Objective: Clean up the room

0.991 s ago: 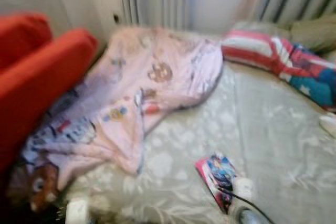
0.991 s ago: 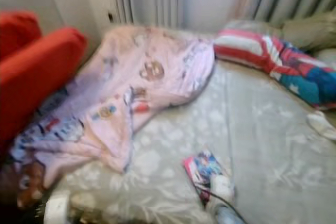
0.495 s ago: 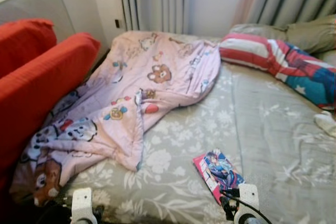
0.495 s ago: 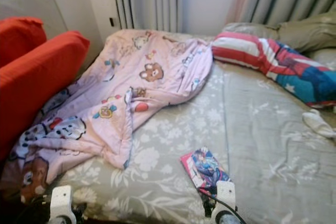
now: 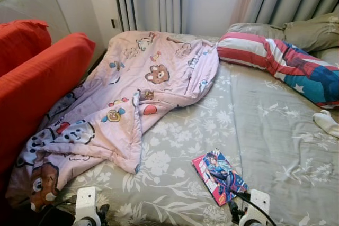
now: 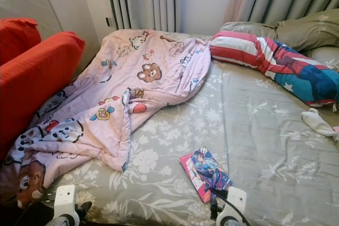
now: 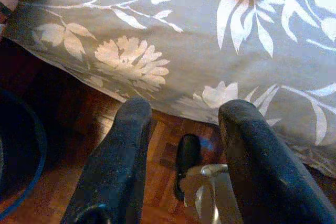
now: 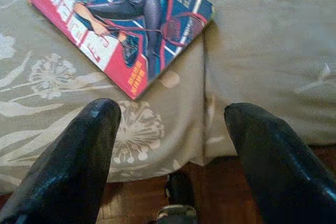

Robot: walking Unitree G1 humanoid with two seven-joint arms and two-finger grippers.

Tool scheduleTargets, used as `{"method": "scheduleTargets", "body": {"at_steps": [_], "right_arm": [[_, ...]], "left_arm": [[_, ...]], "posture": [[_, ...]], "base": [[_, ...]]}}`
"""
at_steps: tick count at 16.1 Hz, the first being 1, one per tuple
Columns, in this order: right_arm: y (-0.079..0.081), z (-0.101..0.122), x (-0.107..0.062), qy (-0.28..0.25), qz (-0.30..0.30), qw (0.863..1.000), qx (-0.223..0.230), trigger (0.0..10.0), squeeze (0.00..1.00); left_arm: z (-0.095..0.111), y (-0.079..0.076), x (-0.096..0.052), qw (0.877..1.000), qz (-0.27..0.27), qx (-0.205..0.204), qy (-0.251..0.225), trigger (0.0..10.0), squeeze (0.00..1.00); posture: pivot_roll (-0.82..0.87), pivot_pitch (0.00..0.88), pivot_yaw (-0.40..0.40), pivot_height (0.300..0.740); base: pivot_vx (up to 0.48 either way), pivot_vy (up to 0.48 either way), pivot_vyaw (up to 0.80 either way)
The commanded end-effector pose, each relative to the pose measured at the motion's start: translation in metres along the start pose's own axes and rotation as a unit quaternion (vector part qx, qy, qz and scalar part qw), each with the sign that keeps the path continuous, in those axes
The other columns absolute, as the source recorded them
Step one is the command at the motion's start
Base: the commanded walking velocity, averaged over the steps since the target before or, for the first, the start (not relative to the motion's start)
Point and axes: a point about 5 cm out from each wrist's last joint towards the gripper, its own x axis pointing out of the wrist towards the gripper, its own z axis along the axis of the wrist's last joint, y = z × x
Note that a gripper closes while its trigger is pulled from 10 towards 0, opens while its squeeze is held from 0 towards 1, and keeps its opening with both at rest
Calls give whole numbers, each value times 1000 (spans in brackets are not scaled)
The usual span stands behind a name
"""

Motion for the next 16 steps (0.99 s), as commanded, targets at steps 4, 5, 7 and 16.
{"method": "scheduleTargets", "body": {"at_steps": [4, 5, 7, 16], "right_arm": [[-2, -6, 0, 26, -3, 1000, -14, 10000, 0], [-2, -5, 0, 26, 1, 999, -23, 10000, 0], [-2, -5, 0, 27, 6, 999, -30, 10000, 0], [-2, -5, -1, 24, 10, 999, -36, 10000, 0]], "left_arm": [[-27, 10, -8, 999, 8, 11, 46, 10000, 0], [-29, 13, -10, 999, 10, 10, 48, 10000, 0], [-31, 17, -11, 999, 13, 8, 50, 10000, 0], [-25, 9, -8, 999, 7, 13, 42, 10000, 0]], "posture": [[150, 0, 1, 740], [150, 0, 0, 740], [156, 0, -3, 740], [152, 0, -3, 740]], "base": [[0, 0, 0], [0, 0, 0], [0, 0, 0], [0, 0, 0]]}}
